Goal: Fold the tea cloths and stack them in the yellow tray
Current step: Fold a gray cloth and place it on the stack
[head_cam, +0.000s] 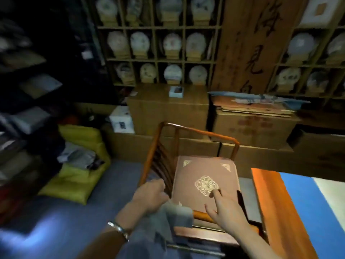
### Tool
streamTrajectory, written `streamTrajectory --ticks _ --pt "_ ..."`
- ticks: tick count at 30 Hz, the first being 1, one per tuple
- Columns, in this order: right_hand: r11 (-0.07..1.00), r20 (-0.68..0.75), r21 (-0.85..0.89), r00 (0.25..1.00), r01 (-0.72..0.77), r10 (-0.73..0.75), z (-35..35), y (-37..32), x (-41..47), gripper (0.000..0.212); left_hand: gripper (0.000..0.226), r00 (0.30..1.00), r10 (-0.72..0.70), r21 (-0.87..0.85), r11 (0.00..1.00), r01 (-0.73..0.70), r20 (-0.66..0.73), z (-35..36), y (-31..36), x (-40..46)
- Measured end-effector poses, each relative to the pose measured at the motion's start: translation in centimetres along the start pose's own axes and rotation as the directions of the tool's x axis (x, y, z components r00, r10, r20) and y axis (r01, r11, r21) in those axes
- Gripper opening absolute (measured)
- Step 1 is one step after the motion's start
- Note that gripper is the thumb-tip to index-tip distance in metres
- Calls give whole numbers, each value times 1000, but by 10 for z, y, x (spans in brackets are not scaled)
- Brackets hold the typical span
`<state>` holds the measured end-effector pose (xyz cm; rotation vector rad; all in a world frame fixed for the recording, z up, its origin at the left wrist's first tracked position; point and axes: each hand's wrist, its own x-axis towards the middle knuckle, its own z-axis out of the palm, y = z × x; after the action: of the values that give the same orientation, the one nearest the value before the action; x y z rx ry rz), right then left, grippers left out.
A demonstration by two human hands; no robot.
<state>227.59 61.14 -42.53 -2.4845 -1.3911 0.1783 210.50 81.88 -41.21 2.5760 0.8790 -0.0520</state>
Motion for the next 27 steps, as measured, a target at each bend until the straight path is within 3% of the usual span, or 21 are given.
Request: streamTrajectory --ticks 7,12,27 --pt "941 216 -24 920 339 -326 47 -88 68 37 31 930 -366 -131 924 359 -37 2 -91 -68" --pt "881 316 28 832 472 -456 71 -120 98 38 39 858 -511 -175 850 498 -42 16 -112 -83" --pt "771 501 105 637 628 -586 123 -94 196 32 47 782 -619 -218 755 619 77 61 -101 10"
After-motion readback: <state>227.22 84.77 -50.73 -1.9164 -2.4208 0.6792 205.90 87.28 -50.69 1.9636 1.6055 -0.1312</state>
